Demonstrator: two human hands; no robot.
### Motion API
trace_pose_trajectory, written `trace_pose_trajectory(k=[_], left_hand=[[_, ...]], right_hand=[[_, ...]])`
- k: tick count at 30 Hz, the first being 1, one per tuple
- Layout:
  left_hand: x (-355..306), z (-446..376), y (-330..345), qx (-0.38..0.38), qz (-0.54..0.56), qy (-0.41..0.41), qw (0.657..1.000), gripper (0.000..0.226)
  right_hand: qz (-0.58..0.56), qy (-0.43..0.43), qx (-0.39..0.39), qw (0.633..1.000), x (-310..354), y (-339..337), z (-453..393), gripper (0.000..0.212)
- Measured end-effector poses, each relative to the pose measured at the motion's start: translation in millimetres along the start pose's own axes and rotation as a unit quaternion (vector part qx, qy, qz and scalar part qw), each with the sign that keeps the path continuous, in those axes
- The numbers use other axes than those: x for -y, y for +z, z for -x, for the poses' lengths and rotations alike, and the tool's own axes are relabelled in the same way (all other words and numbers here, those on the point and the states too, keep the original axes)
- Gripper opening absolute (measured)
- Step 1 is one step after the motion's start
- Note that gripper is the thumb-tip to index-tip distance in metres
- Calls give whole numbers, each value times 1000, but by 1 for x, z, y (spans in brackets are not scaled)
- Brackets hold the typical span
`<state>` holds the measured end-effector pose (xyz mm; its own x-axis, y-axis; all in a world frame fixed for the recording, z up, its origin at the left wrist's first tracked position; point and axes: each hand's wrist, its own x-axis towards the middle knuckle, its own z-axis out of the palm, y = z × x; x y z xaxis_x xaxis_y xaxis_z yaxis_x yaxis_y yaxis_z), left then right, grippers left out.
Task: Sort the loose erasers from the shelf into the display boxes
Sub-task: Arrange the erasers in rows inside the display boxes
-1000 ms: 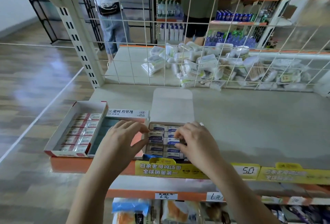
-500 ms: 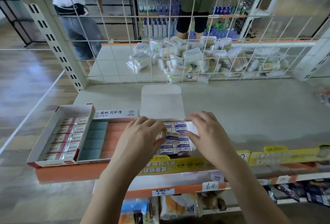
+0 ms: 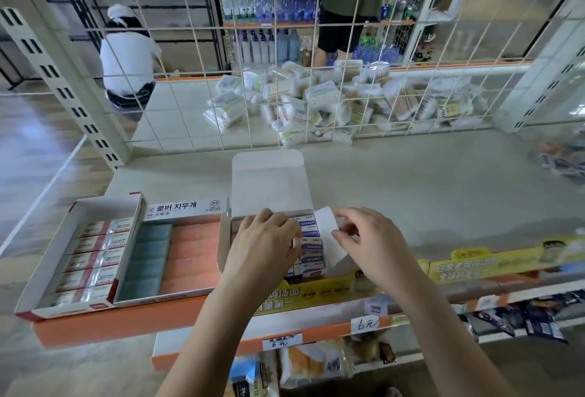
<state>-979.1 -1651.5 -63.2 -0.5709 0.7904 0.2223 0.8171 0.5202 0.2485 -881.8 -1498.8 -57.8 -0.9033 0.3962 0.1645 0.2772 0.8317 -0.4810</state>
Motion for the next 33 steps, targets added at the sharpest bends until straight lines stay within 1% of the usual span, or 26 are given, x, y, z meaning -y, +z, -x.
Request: trace_pose_trajectory(k=[4, 7, 13, 18, 22, 26, 31, 33], left_hand=[[0, -1, 2, 3, -2, -6, 1000, 20], [-2, -1, 4, 10, 11, -13, 1000, 23], [-5, -3, 6, -2, 23, -20, 1000, 17], [-4, -9, -1, 26, 23, 1, 999, 24], [-15, -35, -12, 49, 18, 36, 998, 25], [-53, -71, -15, 67, 9, 101, 993, 31], [-135, -118, 2, 66, -37, 195, 978, 41], [-170, -136, 14, 80, -39, 215, 972, 42]], right_hand=[[-13, 3, 1, 1000, 0, 0, -1, 38], [-22, 6, 6, 1000, 1, 0, -1, 38], [-32, 3, -1, 999, -2, 0, -1, 39], [-55, -2, 14, 998, -7, -5, -1, 37], [-49, -6, 0, 999, -23, -17, -7, 38], [-9, 14, -10, 1000, -56, -42, -11, 39], [45, 71, -29, 996, -118, -89, 6, 36], [69, 99, -26, 992, -147, -109, 15, 35]])
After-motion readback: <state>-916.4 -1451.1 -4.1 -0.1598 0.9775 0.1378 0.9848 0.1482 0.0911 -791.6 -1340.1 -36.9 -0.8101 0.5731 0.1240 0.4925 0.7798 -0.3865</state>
